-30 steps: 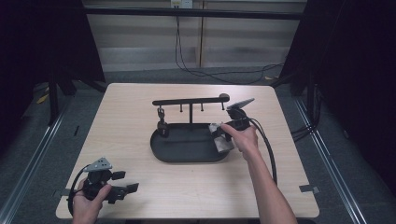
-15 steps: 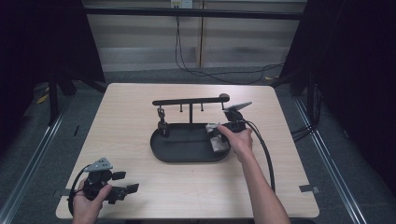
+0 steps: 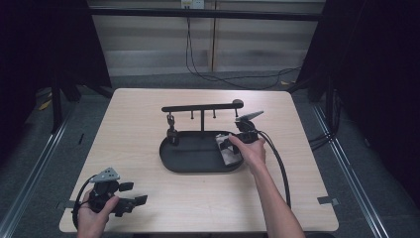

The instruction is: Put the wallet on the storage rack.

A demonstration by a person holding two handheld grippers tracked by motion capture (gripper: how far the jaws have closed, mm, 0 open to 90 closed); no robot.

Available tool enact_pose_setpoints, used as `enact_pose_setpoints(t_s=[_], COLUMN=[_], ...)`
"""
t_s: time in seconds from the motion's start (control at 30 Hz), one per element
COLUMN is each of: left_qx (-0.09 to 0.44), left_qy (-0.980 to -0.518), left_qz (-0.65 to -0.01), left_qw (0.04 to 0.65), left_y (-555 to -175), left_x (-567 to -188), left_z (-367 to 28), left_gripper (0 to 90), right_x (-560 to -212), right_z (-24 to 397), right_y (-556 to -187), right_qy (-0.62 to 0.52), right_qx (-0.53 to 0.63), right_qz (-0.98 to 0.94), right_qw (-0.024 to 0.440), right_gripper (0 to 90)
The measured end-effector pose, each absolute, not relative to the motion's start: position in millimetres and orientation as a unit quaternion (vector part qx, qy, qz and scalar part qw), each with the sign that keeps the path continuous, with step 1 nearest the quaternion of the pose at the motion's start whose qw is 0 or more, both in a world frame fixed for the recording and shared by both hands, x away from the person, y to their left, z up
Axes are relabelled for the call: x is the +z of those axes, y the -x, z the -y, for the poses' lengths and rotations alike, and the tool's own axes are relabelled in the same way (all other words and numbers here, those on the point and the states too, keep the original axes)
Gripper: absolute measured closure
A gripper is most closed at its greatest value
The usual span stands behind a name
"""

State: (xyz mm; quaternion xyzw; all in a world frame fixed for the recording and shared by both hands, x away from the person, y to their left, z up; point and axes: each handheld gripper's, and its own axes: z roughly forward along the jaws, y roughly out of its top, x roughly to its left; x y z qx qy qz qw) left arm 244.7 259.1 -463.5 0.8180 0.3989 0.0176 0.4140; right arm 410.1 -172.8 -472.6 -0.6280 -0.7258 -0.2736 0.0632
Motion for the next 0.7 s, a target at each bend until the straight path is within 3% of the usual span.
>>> enact_pose_setpoints(t_s=[0.7], left_qx=[0.024], left_qy=[-0.814], left_qz=[-0.402], left_qw=[0.419], left_y=[-245.3], left_x=[-463.1], left_z=[-261.6], left_gripper=[20.5], right_x=[-443.5], right_z=[186.2], right_y=[-374.9], right_qy=[0.569], right_qx=[-0.348], right_qz=[0.745], right_qw=[0.004], right_gripper=[24.0])
